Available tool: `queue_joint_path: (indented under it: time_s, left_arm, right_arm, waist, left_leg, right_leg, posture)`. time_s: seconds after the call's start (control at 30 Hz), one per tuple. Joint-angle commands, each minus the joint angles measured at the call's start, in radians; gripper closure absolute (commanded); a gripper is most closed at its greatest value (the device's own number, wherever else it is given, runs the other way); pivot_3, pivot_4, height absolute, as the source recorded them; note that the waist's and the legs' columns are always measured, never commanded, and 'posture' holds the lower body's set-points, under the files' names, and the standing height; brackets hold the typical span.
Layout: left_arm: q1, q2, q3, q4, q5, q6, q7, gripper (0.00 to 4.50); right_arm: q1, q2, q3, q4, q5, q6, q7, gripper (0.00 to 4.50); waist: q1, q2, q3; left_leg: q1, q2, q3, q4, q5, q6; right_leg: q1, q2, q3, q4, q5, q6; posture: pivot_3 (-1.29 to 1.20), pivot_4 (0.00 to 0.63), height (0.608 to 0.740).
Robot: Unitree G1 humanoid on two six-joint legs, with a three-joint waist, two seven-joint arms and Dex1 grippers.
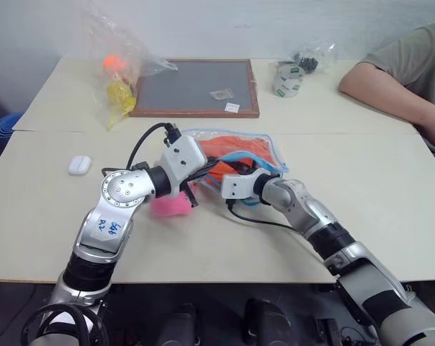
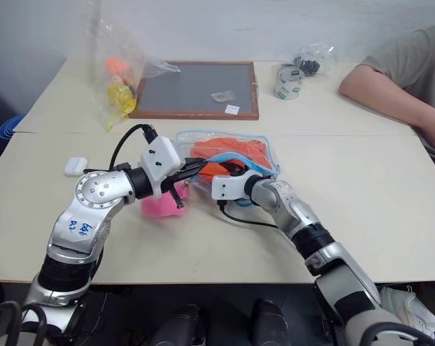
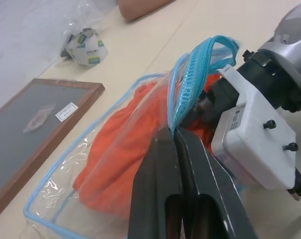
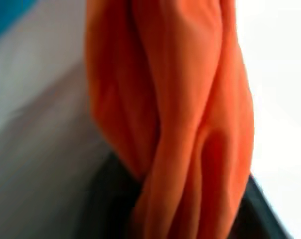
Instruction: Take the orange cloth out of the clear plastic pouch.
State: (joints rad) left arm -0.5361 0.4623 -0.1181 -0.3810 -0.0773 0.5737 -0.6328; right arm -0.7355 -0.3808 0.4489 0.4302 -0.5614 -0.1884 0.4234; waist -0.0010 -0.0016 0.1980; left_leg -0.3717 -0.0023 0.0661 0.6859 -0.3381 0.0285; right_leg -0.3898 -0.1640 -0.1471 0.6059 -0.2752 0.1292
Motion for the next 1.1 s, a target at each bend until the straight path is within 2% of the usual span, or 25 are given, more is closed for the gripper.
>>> queue_joint_path:
  time_s: [0.03, 0.13, 0.2, 0.33, 0.47, 0.6, 0.77, 0.9, 1.03, 1.1]
  left_arm:
    - [-0.024, -0.039, 0.051, -0.009, -0.046, 0.04, 0.043, 4.5]
    - [-0.038, -0.061, 0.062, 0.009, -0.063, 0.067, 0.059, 4.5]
    - [-0.044, -0.064, 0.057, 0.028, -0.059, 0.059, 0.063, 4.5]
    - [-0.05, -0.066, 0.036, 0.083, -0.043, 0.017, 0.065, 4.5]
    - [-0.043, -0.064, 0.017, 0.111, -0.03, -0.022, 0.06, 4.5]
    - [-0.021, -0.047, -0.002, 0.117, -0.023, -0.054, 0.044, 4.5]
    - [0.026, 0.008, -0.043, 0.095, 0.008, -0.126, 0.011, 4.5]
    - [0.065, 0.042, -0.073, 0.061, 0.028, -0.173, -0.007, 4.5]
    - [0.087, 0.039, -0.081, 0.046, 0.034, -0.189, -0.006, 4.5]
    - [0.096, 0.044, -0.083, 0.032, 0.036, -0.189, -0.011, 4.5]
  right_arm:
    - [0.089, -0.023, -0.023, -0.119, 0.105, 0.062, 0.161, 4.44]
    - [0.133, -0.036, -0.048, -0.254, 0.202, 0.103, 0.279, 4.48]
    - [0.164, -0.022, -0.086, -0.38, 0.312, 0.218, 0.364, 4.48]
    - [0.19, -0.024, -0.207, -0.667, 0.623, 0.572, 0.517, 4.48]
    - [0.191, -0.059, -0.309, -0.788, 0.848, 0.802, 0.588, 4.48]
    - [0.175, -0.208, -0.522, -0.898, 1.158, 1.055, 0.684, 4.48]
    - [0.108, -0.401, -0.785, -0.8, 1.41, 1.277, 0.685, 4.48]
    - [0.051, -0.561, -0.918, -0.587, 1.457, 1.356, 0.669, 4.48]
    - [0.017, -0.621, -0.944, -0.473, 1.475, 1.364, 0.662, 4.48]
    - [0.051, -0.651, -0.911, -0.465, 1.409, 1.265, 0.693, 4.48]
  waist:
    - [0.001, 0.0, 0.0]
    - [-0.001, 0.0, 0.0]
    - [-0.001, 0.0, 0.0]
    - [0.0, 0.0, 0.0]
    - [0.005, 0.0, 0.0]
    - [0.023, 0.0, 0.0]
    - [0.025, 0.0, 0.0]
    - [0.026, 0.0, 0.0]
    - [0.026, 0.0, 0.0]
    - [0.024, 0.0, 0.0]
  left_leg:
    - [0.0, 0.0, 0.0, 0.0, 0.0, 0.0]
    - [0.0, 0.0, 0.0, 0.0, 0.0, 0.0]
    - [0.0, 0.0, 0.0, 0.0, 0.0, 0.0]
    - [-0.001, 0.0, 0.0, -0.001, 0.0, 0.0]
    - [-0.002, 0.0, 0.0, -0.001, 0.0, 0.0]
    - [-0.003, -0.001, 0.0, -0.001, -0.001, 0.002]
    - [-0.003, -0.001, 0.0, -0.001, -0.001, 0.002]
    - [-0.003, -0.001, 0.0, -0.001, -0.001, 0.002]
    - [-0.003, -0.001, 0.001, -0.001, -0.001, 0.003]
    - [-0.003, 0.0, 0.002, -0.002, -0.001, 0.003]
  right_leg:
    - [0.0, 0.0, 0.0, 0.0, 0.0, 0.0]
    - [0.0, 0.0, 0.0, 0.0, 0.0, 0.0]
    - [0.0, 0.001, 0.0, 0.0, 0.0, 0.0]
    - [-0.002, 0.001, 0.0, 0.0, 0.0, 0.0]
    - [-0.002, 0.0, 0.0, 0.0, 0.0, 0.0]
    - [-0.002, -0.001, 0.0, -0.001, 0.0, 0.0]
    - [-0.002, -0.001, 0.0, -0.002, 0.0, 0.0]
    - [-0.002, -0.001, -0.001, -0.003, 0.0, 0.0]
    - [-0.002, -0.001, 0.0, -0.003, 0.0, 0.0]
    - [-0.002, -0.001, 0.0, -0.003, 0.0, 0.0]
  posture:
    - [0.0, 0.15, 0.74]
    - [0.0, 0.15, 0.74]
    - [0.0, 0.15, 0.74]
    - [0.0, 0.15, 0.74]
    - [0.0, 0.15, 0.74]
    - [0.0, 0.15, 0.74]
    - [0.0, 0.15, 0.74]
    - [0.0, 0.15, 0.74]
    - [0.0, 0.15, 0.74]
    - [0.0, 0.15, 0.74]
